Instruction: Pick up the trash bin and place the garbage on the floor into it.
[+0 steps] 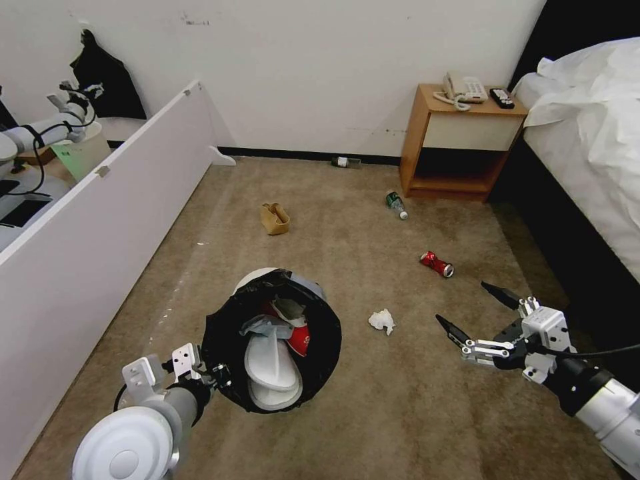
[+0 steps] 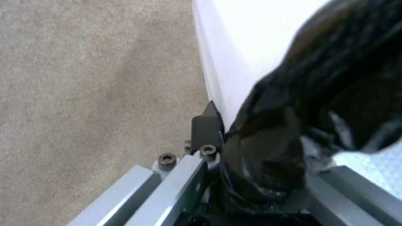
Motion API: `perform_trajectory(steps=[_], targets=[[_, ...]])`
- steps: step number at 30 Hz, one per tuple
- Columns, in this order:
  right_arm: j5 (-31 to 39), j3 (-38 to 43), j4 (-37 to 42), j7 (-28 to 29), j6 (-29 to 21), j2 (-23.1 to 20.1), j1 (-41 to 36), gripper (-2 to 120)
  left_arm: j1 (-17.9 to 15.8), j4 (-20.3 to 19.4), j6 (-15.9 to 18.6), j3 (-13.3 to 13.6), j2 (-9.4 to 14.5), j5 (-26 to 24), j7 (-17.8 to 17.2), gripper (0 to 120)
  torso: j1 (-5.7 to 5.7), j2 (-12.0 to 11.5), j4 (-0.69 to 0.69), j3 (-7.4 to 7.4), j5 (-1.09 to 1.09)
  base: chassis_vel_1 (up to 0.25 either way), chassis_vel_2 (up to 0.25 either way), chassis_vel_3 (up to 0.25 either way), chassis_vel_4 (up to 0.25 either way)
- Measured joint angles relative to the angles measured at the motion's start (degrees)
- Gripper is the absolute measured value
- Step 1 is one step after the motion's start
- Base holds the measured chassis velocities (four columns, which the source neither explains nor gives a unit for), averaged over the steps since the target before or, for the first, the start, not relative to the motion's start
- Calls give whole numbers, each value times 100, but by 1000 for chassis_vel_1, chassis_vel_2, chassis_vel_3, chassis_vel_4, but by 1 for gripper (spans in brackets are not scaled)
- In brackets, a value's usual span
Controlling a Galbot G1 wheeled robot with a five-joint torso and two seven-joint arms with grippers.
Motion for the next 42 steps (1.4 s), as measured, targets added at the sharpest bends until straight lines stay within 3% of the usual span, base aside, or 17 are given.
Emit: perform_trajectory(steps=[8, 13, 17, 42], targets=[[41, -2, -6, -72, -17, 29, 10, 85, -4, 38, 0, -9, -21, 37, 11, 0, 0, 1, 0, 0, 0, 0, 0, 0, 0], [41, 0, -20, -138, -17, 40, 5, 92, -3, 41, 0, -12, -32, 48, 21, 0, 0, 1, 0, -1, 0, -50, 63, 64, -46], [53, 1, -23, -167, -7, 42, 12, 99, -10, 56, 0, -13, -32, 49, 25, 0, 0, 1, 0, 0, 2, -179, 179, 177, -183], [125, -30, -98, -283, 268, 9, -3, 100, -46, 102, 0, -18, -33, 60, 59, 0, 2, 1, 1, 3, -1, -225, 225, 223, -227]])
